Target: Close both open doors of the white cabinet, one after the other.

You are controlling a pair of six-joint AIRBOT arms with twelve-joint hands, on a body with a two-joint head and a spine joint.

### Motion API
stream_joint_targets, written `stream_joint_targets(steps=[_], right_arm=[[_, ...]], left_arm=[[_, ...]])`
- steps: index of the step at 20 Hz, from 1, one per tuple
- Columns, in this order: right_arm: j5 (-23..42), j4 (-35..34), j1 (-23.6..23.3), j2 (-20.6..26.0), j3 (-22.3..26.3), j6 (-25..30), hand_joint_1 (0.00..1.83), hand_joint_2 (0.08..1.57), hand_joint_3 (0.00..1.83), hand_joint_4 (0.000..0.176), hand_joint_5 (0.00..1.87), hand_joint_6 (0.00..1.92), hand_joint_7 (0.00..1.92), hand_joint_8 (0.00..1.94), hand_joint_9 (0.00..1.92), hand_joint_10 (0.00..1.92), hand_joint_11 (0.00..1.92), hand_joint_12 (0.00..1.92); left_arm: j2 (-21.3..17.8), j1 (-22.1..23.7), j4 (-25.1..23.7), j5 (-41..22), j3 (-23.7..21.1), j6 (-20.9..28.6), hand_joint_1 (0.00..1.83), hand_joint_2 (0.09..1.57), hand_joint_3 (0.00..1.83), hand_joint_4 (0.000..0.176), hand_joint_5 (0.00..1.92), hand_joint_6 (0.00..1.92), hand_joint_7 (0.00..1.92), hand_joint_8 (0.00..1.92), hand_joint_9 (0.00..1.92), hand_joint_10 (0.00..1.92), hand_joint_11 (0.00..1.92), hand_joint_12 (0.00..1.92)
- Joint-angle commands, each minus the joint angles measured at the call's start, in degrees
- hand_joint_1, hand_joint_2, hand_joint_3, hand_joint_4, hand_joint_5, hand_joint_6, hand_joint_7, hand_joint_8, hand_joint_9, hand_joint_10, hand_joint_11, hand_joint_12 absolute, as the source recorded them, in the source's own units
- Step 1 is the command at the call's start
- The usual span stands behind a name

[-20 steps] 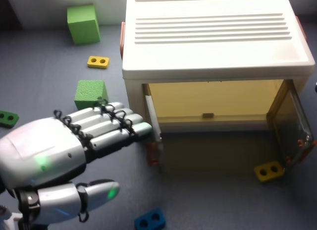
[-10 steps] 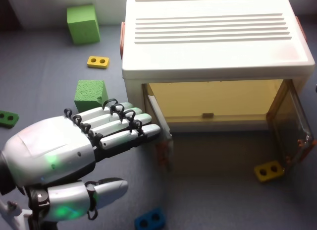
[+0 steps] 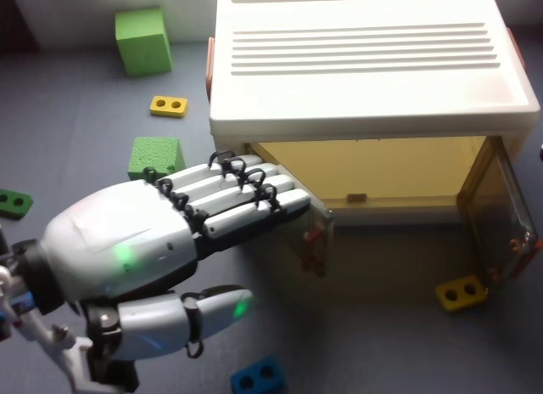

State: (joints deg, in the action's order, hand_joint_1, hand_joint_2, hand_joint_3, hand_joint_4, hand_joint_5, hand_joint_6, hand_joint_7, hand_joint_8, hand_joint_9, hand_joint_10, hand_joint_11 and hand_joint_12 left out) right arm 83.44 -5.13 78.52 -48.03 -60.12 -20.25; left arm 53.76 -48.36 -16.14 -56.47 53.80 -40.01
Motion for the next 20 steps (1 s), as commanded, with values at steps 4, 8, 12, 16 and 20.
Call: stream_joint_targets(steps=[4,8,12,16,20], right_arm=[[7.03,-1.43,-0.02,0.09,-0.12,0.33,0.0,1.41,0.0,0.0,0.1,0.0,0.08,0.0,0.06,0.0,0.11,0.01],[7.03,-1.46,-0.02,0.09,-0.16,0.33,0.0,1.38,0.0,0.013,0.07,0.0,0.05,0.0,0.05,0.0,0.08,0.01],[7.04,-1.46,-0.02,0.09,-0.16,0.33,0.0,1.38,0.0,0.0,0.08,0.0,0.06,0.01,0.06,0.01,0.12,0.02],[7.04,-1.45,0.23,0.11,-0.13,0.35,0.0,1.43,0.01,0.0,0.1,0.01,0.06,0.0,0.06,0.0,0.13,0.01],[6.99,-1.41,0.96,0.31,0.15,0.36,0.0,1.44,0.01,0.0,0.1,0.01,0.05,0.0,0.04,0.0,0.11,0.0]], left_arm=[[1.42,2.05,-0.16,-5.6,0.78,0.54,0.0,1.57,0.14,0.0,0.13,0.01,0.06,0.01,0.05,0.01,0.06,0.05],[2.61,3.3,-0.66,-4.08,1.62,0.54,0.0,1.57,0.13,0.0,0.17,0.0,0.11,0.0,0.09,0.0,0.0,0.27],[2.73,3.46,-0.85,-4.86,1.52,1.13,0.0,1.57,0.16,0.0,0.11,0.0,0.07,0.0,0.08,0.0,0.0,0.27],[0.9,1.63,-0.85,-5.89,0.06,2.19,0.0,1.57,0.18,0.0,0.05,0.0,0.01,0.0,0.02,0.0,0.0,0.19],[-2.34,-2.63,2.0,-8.05,-2.44,2.19,0.0,1.57,0.2,0.0,0.04,0.0,0.02,0.0,0.03,0.0,0.0,0.21]])
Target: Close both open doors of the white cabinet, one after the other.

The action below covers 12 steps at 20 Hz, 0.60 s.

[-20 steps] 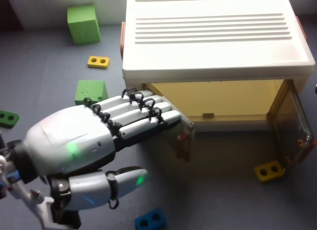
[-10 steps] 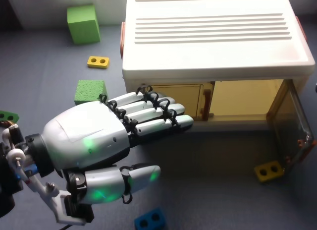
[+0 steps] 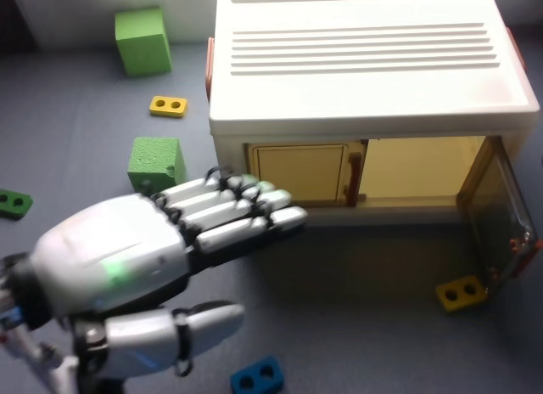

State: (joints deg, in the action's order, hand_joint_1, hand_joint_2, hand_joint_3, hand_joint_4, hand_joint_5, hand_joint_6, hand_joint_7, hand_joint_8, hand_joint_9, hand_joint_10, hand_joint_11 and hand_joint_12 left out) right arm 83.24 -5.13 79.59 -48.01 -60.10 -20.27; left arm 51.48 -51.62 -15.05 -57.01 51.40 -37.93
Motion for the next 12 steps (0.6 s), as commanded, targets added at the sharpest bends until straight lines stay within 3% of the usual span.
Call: stream_joint_targets(steps=[1,3,4,5,7,9,12], right_arm=[[7.18,-1.4,0.2,0.46,0.35,0.38,0.0,1.45,0.02,0.0,0.11,0.01,0.05,0.0,0.04,0.0,0.1,0.0],[7.16,-1.39,1.24,0.54,0.75,0.38,0.0,1.45,0.01,0.0,0.1,0.0,0.06,0.0,0.04,0.0,0.1,0.0],[7.1,-1.36,1.84,0.54,0.97,0.38,0.0,1.45,0.01,0.0,0.1,0.0,0.05,0.0,0.04,0.0,0.09,0.0],[7.02,-1.24,2.04,0.54,1.08,0.38,0.0,1.45,0.01,0.0,0.1,0.0,0.05,0.0,0.04,0.0,0.09,0.0],[6.23,-0.31,2.09,0.45,1.18,0.38,0.0,1.46,0.01,0.0,0.09,0.0,0.05,0.0,0.03,0.0,0.07,0.0],[5.44,0.54,2.04,0.33,1.24,0.38,0.0,1.45,0.01,0.018,0.07,0.0,0.04,0.0,0.02,0.0,0.07,0.0],[4.95,1.18,1.96,0.05,1.39,0.38,0.0,1.46,0.01,0.0,0.08,0.0,0.04,0.0,0.0,0.0,0.05,0.0]], left_arm=[[-0.91,-0.23,2.05,-8.05,-0.56,-0.52,0.0,1.57,0.18,0.0,0.03,0.0,0.01,0.0,0.02,0.0,0.0,0.17],[-2.28,-1.68,4.39,-8.99,-1.33,-2.39,0.0,1.57,0.18,0.0,0.05,0.0,0.02,0.0,0.02,0.0,0.0,0.19],[-2.87,-2.58,5.92,-9.78,-1.66,-3.32,0.0,1.57,0.12,0.0,0.06,0.0,0.04,0.0,0.07,0.0,0.0,0.4],[-3.25,-3.05,6.8,-10.26,-1.93,-3.9,0.0,1.57,0.13,0.0,0.07,0.0,0.05,0.0,0.07,0.0,0.0,0.48],[-4.53,-5.3,10.56,-12.82,-2.99,-6.52,0.0,1.57,0.2,0.0,0.05,0.0,0.0,0.0,0.02,0.0,0.0,0.34],[-5.3,-7.51,14.32,-15.44,-3.63,-8.83,0.0,1.57,0.19,0.0,0.03,0.0,0.0,0.0,0.01,0.0,0.0,0.25],[-6.63,-10.92,19.86,-20.09,-4.63,-11.79,0.0,1.57,0.17,0.0,0.01,0.0,0.0,0.0,0.02,0.0,0.0,0.22]])
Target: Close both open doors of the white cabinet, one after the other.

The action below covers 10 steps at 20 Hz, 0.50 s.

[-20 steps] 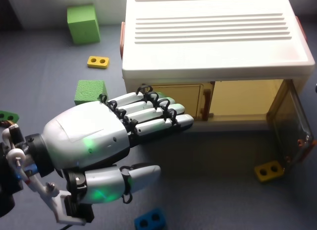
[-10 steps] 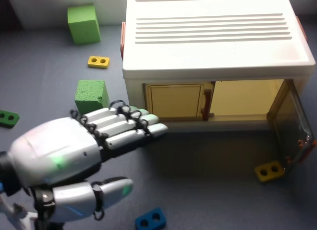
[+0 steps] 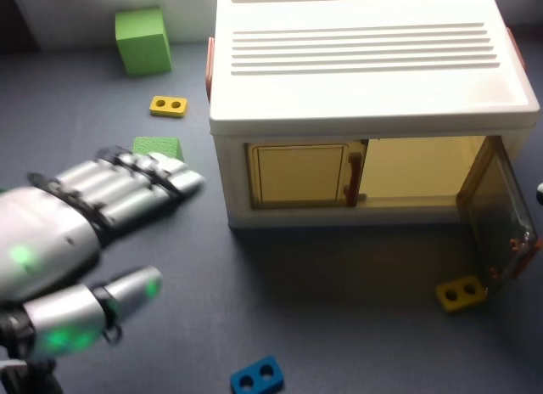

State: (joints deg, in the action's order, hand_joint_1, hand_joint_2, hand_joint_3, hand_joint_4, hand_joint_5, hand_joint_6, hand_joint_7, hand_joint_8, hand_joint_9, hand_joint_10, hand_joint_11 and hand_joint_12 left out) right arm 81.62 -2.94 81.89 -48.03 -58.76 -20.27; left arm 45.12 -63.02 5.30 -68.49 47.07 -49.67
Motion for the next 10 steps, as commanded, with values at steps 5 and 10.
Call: stream_joint_targets(steps=[5,10], right_arm=[[5.67,0.07,-1.27,-0.32,0.14,0.36,0.0,1.46,0.0,0.0,0.07,0.0,0.03,0.0,0.0,0.0,0.04,0.0],[3.74,2.49,-3.45,-1.56,-0.2,0.36,0.0,1.48,0.01,0.0,0.05,0.0,0.02,0.01,0.0,0.0,0.03,0.0]], left_arm=[[-1.42,-2.67,3.37,-13.13,-1.25,-1.76,0.0,1.57,0.11,0.0,0.03,0.0,0.01,0.0,0.03,0.0,0.0,0.32],[-1.4,-3.35,3.95,-13.66,-1.36,-1.77,0.0,1.57,0.17,0.0,0.07,0.0,0.09,0.0,0.12,0.0,0.0,0.55]])
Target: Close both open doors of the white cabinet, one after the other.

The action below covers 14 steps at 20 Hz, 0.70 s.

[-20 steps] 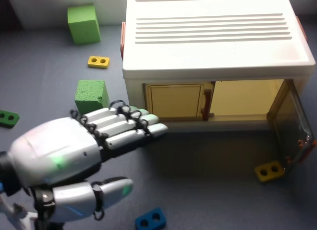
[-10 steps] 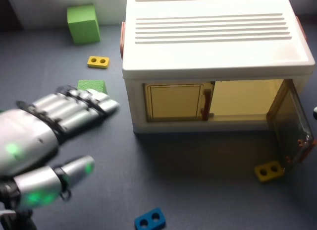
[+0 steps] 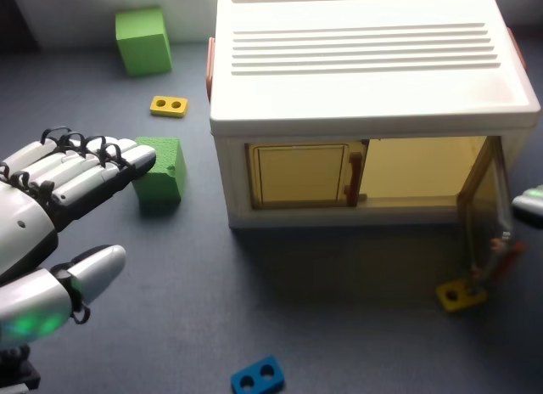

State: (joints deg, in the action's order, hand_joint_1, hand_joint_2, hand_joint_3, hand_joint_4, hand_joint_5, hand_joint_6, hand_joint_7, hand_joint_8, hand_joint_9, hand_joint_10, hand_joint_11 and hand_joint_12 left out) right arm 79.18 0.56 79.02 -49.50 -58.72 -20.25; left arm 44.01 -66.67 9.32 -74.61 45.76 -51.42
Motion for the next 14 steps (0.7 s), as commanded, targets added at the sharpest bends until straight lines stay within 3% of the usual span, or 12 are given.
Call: stream_joint_targets(steps=[1,7,14], right_arm=[[5.83,-0.56,-0.98,-0.25,-0.37,0.33,0.0,1.47,0.01,0.0,0.06,0.01,0.03,0.01,0.0,0.0,0.03,0.01],[3.03,2.83,-4.8,-1.38,-1.39,0.33,0.0,1.48,0.01,0.0,0.05,0.0,0.02,0.0,0.0,0.0,0.0,0.0],[1.85,4.7,-7.97,-3.05,-2.58,0.34,0.0,1.48,0.0,0.0,0.05,0.01,0.03,0.01,0.0,0.0,0.0,0.0]], left_arm=[[-0.25,0.3,-0.05,-7.51,-0.05,-0.02,0.0,1.57,0.16,0.0,0.05,0.0,0.07,0.0,0.1,0.0,0.0,0.53],[0.03,-0.13,0.15,-7.26,0.03,-0.01,0.0,1.57,0.15,0.0,0.03,0.0,0.03,0.0,0.05,0.0,0.0,0.4],[0.21,-0.2,-0.24,-6.81,0.26,0.2,0.0,1.57,0.19,0.0,0.04,0.0,0.04,0.0,0.08,0.0,0.0,0.48]])
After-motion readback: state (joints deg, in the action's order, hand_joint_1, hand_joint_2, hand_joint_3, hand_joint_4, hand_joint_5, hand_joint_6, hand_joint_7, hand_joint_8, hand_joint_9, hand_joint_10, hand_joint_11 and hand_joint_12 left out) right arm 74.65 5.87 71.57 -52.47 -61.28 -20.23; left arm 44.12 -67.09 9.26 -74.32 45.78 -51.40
